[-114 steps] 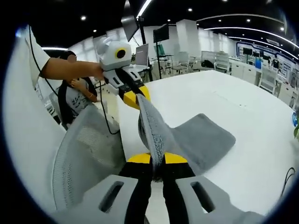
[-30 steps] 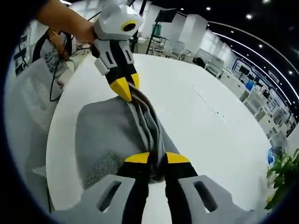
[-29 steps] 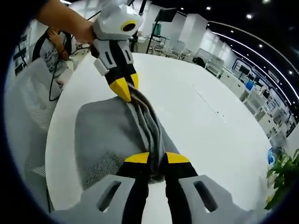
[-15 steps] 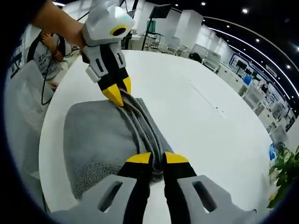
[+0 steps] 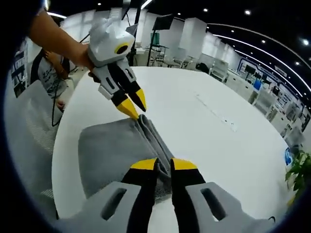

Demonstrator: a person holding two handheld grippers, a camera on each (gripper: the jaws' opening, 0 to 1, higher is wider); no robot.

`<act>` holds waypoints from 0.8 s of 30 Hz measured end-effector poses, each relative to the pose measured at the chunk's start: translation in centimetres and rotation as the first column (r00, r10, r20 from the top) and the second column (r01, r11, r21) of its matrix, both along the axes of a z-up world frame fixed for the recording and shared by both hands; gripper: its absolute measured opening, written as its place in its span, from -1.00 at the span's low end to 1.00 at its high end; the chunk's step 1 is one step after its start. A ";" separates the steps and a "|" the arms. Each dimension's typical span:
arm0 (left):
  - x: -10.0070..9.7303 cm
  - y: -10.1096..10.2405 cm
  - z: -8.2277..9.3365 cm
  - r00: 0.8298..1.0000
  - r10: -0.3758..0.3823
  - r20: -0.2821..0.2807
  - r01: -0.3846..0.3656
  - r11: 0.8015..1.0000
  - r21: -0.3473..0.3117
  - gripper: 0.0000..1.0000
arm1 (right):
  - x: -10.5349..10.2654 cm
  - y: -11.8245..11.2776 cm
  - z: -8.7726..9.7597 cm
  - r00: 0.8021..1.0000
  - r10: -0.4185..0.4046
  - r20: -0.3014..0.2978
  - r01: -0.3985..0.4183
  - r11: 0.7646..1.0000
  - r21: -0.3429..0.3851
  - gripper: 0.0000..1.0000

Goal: Fold the towel on the table until its edges align and the towel forms a compact rectangular stack.

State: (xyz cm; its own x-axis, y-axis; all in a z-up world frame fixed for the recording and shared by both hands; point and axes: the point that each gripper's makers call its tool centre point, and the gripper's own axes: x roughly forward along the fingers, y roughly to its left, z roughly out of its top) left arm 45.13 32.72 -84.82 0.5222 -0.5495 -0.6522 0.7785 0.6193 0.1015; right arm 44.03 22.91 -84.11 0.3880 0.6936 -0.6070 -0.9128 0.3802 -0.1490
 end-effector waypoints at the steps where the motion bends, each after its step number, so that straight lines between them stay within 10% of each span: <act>1: -0.2 -0.3 -0.2 1.000 -0.006 -0.017 0.005 1.000 -0.013 -0.70 | -0.2 0.1 -0.2 1.000 0.004 -0.005 -0.004 1.000 -0.004 -0.80; 24: -0.5 -0.8 -4.5 0.994 -0.029 -0.103 0.038 0.996 0.080 -0.43 | -1.1 -0.5 -4.6 0.976 -0.076 -0.206 0.063 0.996 -0.067 -0.46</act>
State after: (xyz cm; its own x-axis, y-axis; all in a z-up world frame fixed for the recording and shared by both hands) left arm 44.62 31.93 -89.36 0.4334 -0.5086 -0.7440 0.8075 0.5856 0.0700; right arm 42.95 22.42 -88.73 0.2952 0.6298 -0.7185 -0.8978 0.4400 0.0169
